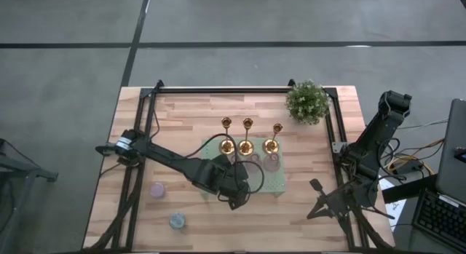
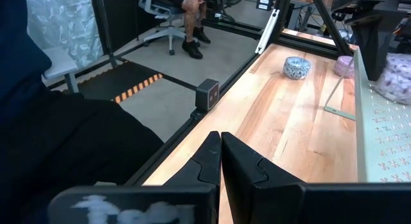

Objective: Pick & Place candle stick holders
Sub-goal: Put the white scented candle on the shelf

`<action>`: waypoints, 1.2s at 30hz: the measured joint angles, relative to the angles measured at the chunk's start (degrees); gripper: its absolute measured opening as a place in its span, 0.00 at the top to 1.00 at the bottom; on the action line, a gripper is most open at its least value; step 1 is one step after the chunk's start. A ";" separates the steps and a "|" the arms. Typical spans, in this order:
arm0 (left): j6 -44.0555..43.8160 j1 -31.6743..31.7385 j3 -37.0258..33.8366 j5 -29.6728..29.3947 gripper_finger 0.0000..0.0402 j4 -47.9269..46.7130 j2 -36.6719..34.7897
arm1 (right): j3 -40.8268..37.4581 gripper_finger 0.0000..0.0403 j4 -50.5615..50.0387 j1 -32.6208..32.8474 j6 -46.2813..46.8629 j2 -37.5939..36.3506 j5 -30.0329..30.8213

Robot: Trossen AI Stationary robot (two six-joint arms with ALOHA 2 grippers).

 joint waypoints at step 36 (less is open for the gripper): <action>-1.32 -2.17 0.00 5.32 0.12 -3.44 -1.29 | -0.14 0.98 0.02 0.00 0.43 0.02 -0.20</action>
